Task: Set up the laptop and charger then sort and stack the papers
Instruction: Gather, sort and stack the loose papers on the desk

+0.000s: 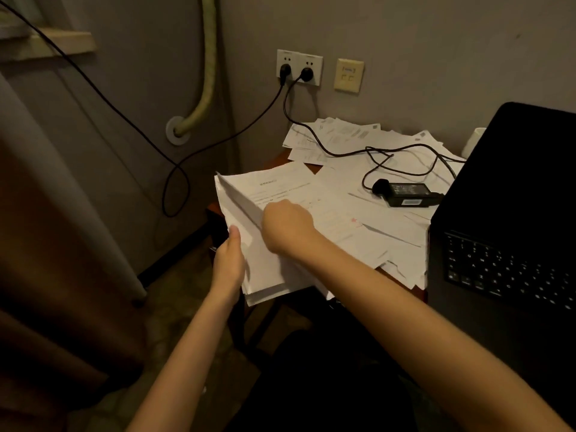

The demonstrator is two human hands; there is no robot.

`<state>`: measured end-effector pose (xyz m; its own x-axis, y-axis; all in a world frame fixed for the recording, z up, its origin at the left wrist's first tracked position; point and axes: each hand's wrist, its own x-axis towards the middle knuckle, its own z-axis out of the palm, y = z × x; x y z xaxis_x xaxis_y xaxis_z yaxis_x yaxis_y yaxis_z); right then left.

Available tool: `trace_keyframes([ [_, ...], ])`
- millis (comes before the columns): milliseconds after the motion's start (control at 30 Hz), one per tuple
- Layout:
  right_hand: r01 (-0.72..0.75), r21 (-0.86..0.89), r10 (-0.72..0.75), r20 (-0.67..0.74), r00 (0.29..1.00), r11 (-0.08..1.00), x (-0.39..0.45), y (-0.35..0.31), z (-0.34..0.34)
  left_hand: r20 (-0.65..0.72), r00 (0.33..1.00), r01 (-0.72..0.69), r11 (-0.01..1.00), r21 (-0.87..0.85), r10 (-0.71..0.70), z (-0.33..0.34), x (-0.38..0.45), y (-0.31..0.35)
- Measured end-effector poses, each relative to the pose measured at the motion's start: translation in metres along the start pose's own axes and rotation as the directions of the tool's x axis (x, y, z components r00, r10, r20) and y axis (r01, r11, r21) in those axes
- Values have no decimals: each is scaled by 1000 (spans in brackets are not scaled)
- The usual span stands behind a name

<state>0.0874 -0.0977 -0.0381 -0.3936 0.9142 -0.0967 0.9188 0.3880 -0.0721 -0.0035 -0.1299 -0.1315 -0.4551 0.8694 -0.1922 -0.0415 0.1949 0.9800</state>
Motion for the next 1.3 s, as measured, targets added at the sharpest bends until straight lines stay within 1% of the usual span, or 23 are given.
trace_keyframes([
  [33, 34, 16, -34, 0, 999, 999, 2, -2, 0, 6, 1000, 16, 1000, 1, -16, -2, 1, 0],
  [100, 53, 141, -56, 21, 998, 989, 4, 1, -6, 36, 999, -19, 1000, 23, 18, -4, 2, 1],
  [167, 4, 287, -37, 112, 993, 958, 5, 14, -11, 86, 994, -74, 997, -5, 74, -6, 2, 3],
  [200, -36, 341, -4, 115, 993, 939, 10, 27, -9, 111, 990, -84, 996, -28, 87, -6, 1, 4],
  [267, -173, 366, 167, 48, 985, 915, 20, 59, -2, 134, 988, -73, 996, -60, 80, -6, -1, 5],
  [333, -329, 278, 332, 38, 942, 902, 21, 91, 6, 131, 988, -70, 996, -63, 77, -6, -1, 4],
  [367, -383, 238, 383, 48, 923, 893, 20, 104, 10, 135, 987, -76, 995, -63, 84, -6, -2, 4],
  [400, -405, 223, 403, 58, 914, 887, 20, 114, 13, 141, 986, -80, 994, -69, 89, -6, -3, 4],
  [433, -408, 246, 404, 69, 912, 879, 20, 119, 14, 143, 986, -78, 994, -81, 89, -6, -3, 3],
  [533, -373, 392, 350, 131, 927, 841, 20, 122, 13, 125, 989, -63, 990, -126, 79, -5, -3, 4],
  [600, -327, 377, 291, 151, 945, 866, 18, 120, 14, 124, 991, -39, 987, -154, 58, -6, -3, 6],
  [667, -272, 343, 242, 127, 962, 899, 14, 118, 17, 140, 988, -37, 988, -150, 58, -10, -2, 7],
  [733, -240, 424, 210, 116, 971, 873, 11, 122, 19, 131, 989, -53, 989, -135, 71, -15, 0, 6],
  [800, -197, 456, 202, 38, 979, 868, 10, 131, 24, 100, 992, -61, 989, -138, 75, -21, 2, 6],
  [833, -193, 407, 216, -12, 976, 893, 8, 136, 28, 75, 994, -67, 988, -138, 78, -25, 3, 6],
  [900, -207, 246, 231, -73, 970, 947, 2, 144, 34, 13, 995, -94, 985, -142, 96, -32, 4, 2],
  [933, -192, 183, 210, -84, 974, 964, -3, 146, 37, -26, 994, -111, 983, -148, 108, -35, 4, -1],
  [1000, -148, 126, 159, -85, 984, 981, -12, 146, 39, -116, 988, -122, 976, -180, 102, -40, 1, -8],
  [1133, -117, -2, 116, -105, 988, 993, -19, 136, 35, -243, 969, -113, 958, -263, 47, -34, -4, -11],
  [1233, -143, -144, 124, -131, 984, 979, -22, 131, 31, -274, 961, -115, 945, -305, 29, -26, -8, -8],
  [1300, -197, -217, 179, -98, 979, 956, -24, 133, 30, -274, 962, -104, 944, -313, 15, -22, -11, -8],
])
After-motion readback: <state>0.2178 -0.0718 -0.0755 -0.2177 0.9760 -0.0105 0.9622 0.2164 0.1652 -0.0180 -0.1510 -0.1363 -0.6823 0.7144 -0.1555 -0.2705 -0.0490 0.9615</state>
